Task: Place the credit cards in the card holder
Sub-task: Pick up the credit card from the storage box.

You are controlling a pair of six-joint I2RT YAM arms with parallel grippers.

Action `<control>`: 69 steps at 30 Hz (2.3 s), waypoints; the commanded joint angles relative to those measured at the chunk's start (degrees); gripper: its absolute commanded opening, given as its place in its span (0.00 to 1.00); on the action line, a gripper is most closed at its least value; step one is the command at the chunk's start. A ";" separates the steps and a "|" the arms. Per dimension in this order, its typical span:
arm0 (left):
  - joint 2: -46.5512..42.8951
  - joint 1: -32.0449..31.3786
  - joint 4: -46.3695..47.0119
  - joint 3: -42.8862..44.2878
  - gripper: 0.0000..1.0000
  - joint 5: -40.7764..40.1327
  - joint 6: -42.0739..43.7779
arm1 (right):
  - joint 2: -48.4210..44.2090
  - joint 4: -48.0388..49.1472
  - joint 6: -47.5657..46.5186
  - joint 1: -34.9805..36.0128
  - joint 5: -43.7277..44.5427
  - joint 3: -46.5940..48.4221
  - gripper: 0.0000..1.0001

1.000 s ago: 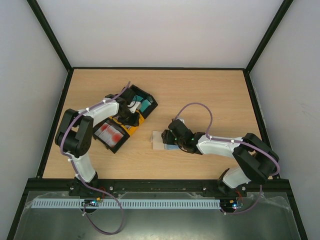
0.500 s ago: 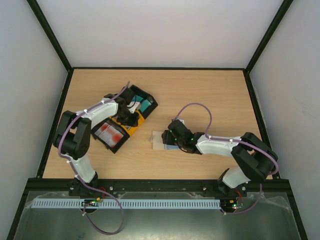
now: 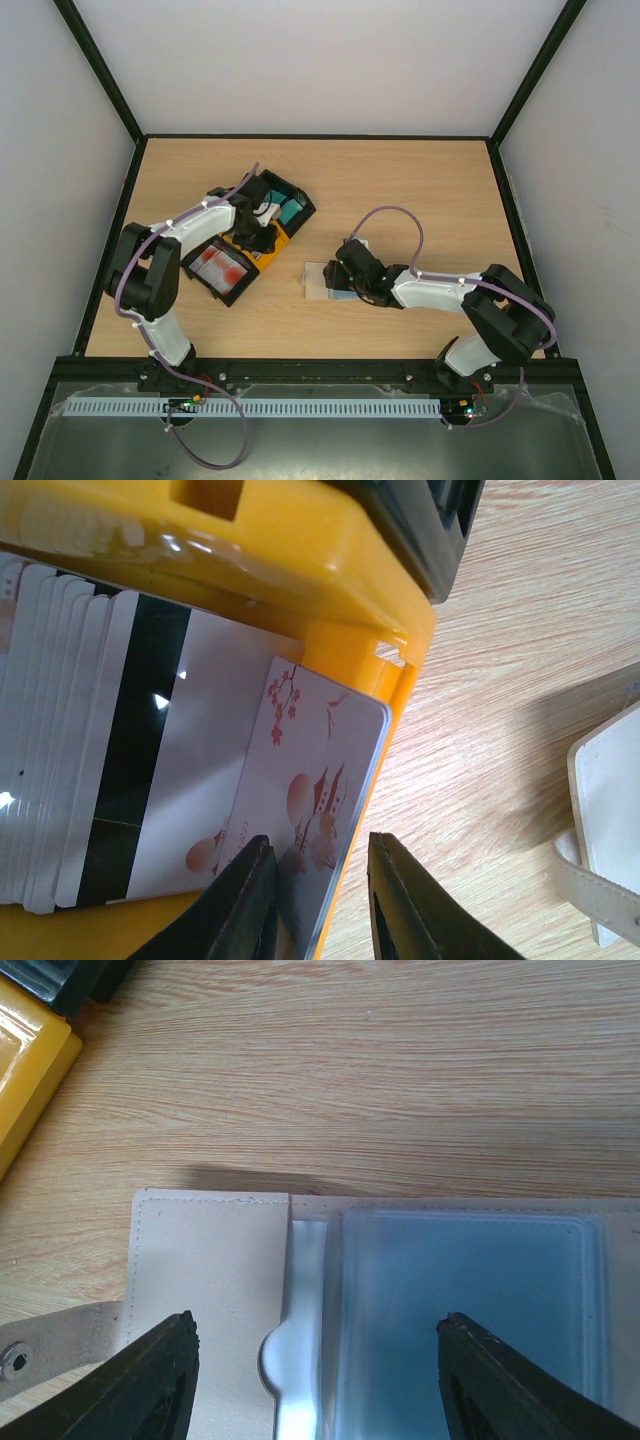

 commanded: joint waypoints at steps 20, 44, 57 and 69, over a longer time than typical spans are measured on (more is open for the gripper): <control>-6.07 1.21 -0.96 0.78 0.03 -7.58 -1.64 | 0.55 2.22 -0.71 -0.13 -2.51 4.42 0.66; -32.03 15.38 8.12 -4.79 0.03 28.99 -10.83 | 13.15 33.40 14.15 -3.89 -34.65 23.09 0.83; -36.01 21.59 14.40 -6.83 0.03 46.22 -18.11 | 14.03 54.90 27.68 -5.47 -47.38 22.80 0.29; -36.27 22.97 16.45 -7.38 0.17 47.88 -20.38 | 13.55 64.07 35.40 -7.99 -47.81 20.05 0.02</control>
